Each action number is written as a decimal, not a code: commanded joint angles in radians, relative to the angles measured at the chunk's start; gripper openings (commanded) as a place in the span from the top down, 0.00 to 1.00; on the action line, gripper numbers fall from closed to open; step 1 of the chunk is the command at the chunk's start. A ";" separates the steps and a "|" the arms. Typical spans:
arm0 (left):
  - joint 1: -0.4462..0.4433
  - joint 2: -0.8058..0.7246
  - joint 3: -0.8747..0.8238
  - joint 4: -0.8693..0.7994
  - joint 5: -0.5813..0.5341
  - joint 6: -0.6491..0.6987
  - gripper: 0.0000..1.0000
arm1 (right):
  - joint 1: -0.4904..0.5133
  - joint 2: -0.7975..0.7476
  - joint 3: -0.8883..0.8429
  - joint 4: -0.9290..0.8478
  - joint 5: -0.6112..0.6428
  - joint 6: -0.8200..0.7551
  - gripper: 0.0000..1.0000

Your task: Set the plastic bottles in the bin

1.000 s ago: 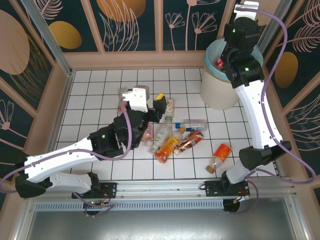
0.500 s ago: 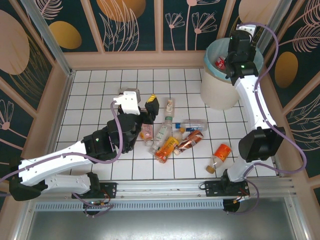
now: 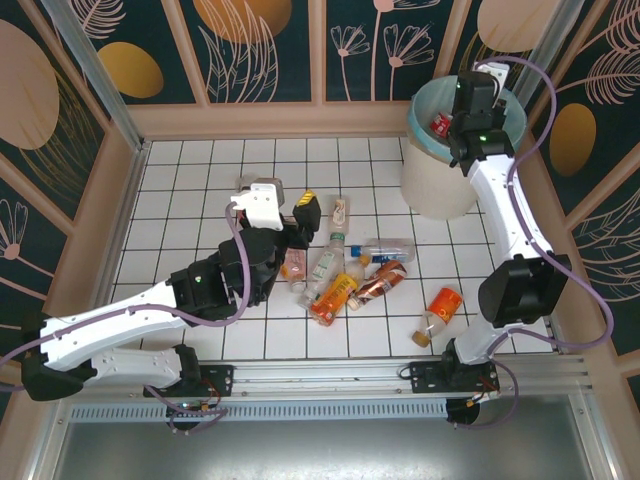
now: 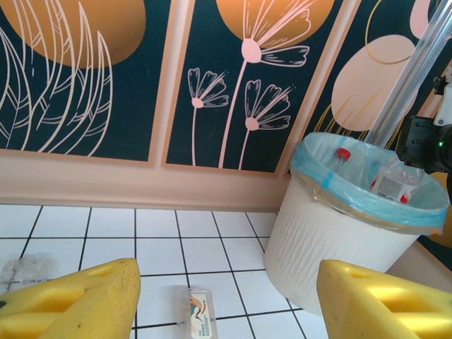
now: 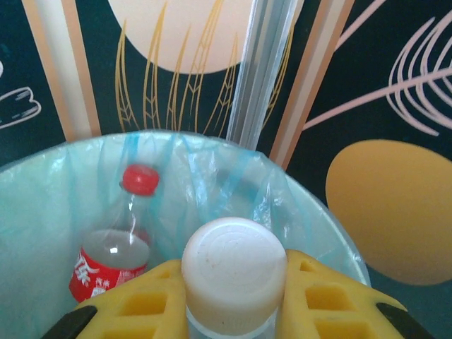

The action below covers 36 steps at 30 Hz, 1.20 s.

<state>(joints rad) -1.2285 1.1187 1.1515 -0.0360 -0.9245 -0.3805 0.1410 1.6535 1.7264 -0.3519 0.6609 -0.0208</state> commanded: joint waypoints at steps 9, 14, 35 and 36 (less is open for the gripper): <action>0.006 -0.015 -0.021 0.004 -0.013 -0.038 0.33 | -0.053 0.055 -0.045 -0.103 -0.129 0.165 0.83; 0.006 -0.015 -0.020 -0.005 -0.009 -0.043 0.33 | -0.079 0.109 -0.016 -0.160 -0.228 0.211 0.79; 0.006 -0.019 -0.018 0.016 -0.037 -0.026 0.31 | -0.049 0.102 0.320 -0.318 -0.274 0.240 0.40; 0.006 -0.020 -0.021 0.016 -0.037 -0.028 0.31 | -0.049 0.103 0.326 -0.317 -0.273 0.237 0.40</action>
<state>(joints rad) -1.2285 1.1191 1.1366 -0.0376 -0.9337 -0.4095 0.0814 1.7992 2.0102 -0.6556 0.3683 0.2165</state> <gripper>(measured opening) 0.688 0.602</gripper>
